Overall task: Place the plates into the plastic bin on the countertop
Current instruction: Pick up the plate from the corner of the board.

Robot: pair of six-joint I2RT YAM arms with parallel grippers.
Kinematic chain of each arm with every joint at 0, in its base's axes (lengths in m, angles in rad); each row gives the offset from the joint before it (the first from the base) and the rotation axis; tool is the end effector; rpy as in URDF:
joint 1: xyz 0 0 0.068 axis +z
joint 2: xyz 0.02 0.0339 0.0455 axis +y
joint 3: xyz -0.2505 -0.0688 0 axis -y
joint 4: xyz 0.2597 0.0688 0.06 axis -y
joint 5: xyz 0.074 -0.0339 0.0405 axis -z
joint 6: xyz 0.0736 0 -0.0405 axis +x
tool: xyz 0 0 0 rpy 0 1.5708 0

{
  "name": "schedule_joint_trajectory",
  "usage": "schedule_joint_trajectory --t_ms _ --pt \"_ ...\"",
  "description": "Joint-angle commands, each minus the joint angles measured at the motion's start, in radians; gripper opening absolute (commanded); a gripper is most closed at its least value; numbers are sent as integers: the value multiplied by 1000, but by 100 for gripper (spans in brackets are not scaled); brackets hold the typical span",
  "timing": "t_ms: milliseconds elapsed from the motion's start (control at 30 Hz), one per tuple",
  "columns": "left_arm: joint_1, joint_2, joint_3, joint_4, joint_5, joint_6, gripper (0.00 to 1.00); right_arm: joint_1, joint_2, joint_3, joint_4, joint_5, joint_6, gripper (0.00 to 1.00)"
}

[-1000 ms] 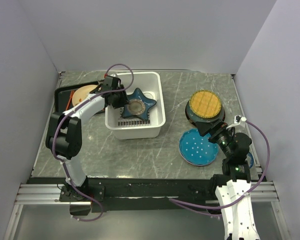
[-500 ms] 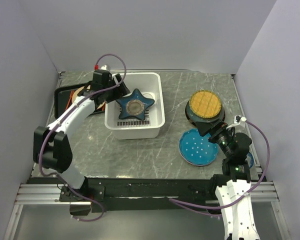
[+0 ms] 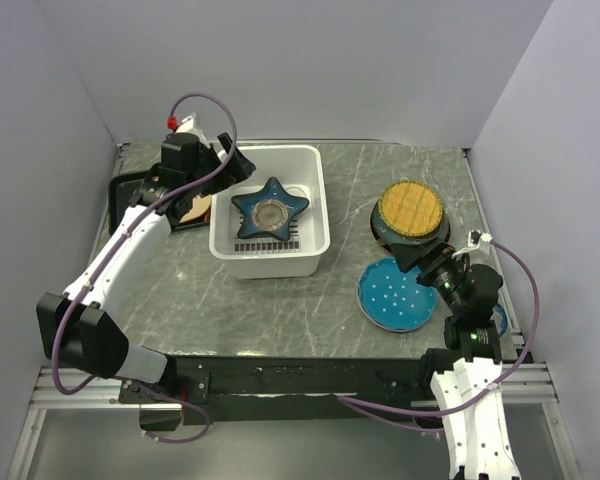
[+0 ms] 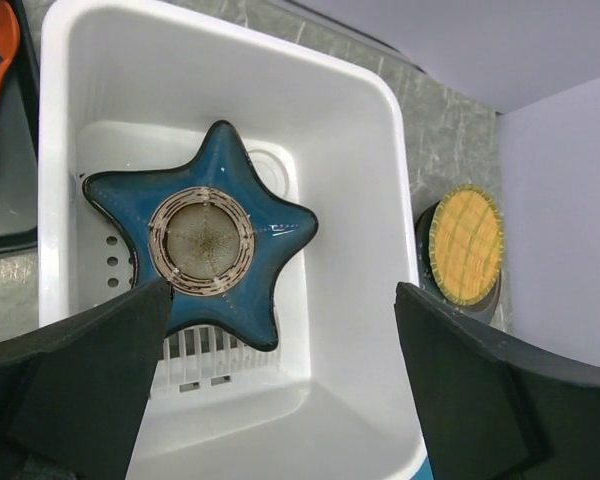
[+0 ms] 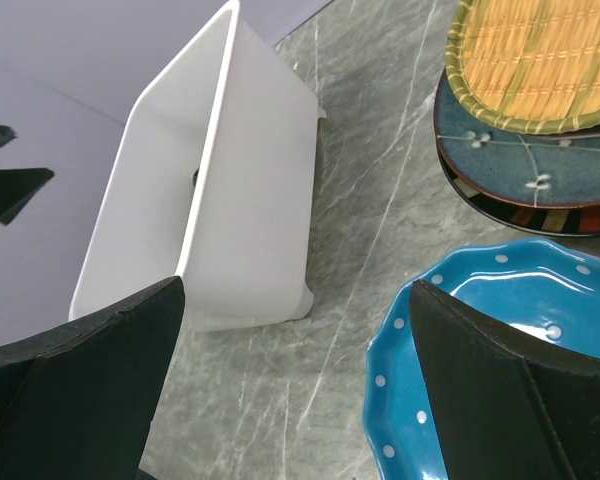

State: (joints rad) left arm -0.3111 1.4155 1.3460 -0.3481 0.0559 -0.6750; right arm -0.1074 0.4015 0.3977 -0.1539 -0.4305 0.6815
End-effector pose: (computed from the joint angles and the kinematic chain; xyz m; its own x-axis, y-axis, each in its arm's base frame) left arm 0.3598 -0.1200 0.3430 -0.5228 -0.4873 -0.6995 0.0353 0.8074 -0.5889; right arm 0.1907 0.0103 0.2483 -0.3180 0.6101 -0.7257 -0.1442 0.7254 0.6730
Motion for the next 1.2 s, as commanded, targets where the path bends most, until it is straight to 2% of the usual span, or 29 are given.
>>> schedule_joint_trajectory --t_ms 0,300,633,1167 --pt "0 -70 -8 38 22 3 98 6 10 21 14 12 -22 100" --pt "-5 -92 -10 60 130 5 98 6 25 35 -7 30 -45 100" --pt "-134 -62 4 86 122 5 99 3 108 113 -133 177 -105 100" --pt "-286 11 33 104 157 14 98 -17 212 182 -222 300 -126 100"
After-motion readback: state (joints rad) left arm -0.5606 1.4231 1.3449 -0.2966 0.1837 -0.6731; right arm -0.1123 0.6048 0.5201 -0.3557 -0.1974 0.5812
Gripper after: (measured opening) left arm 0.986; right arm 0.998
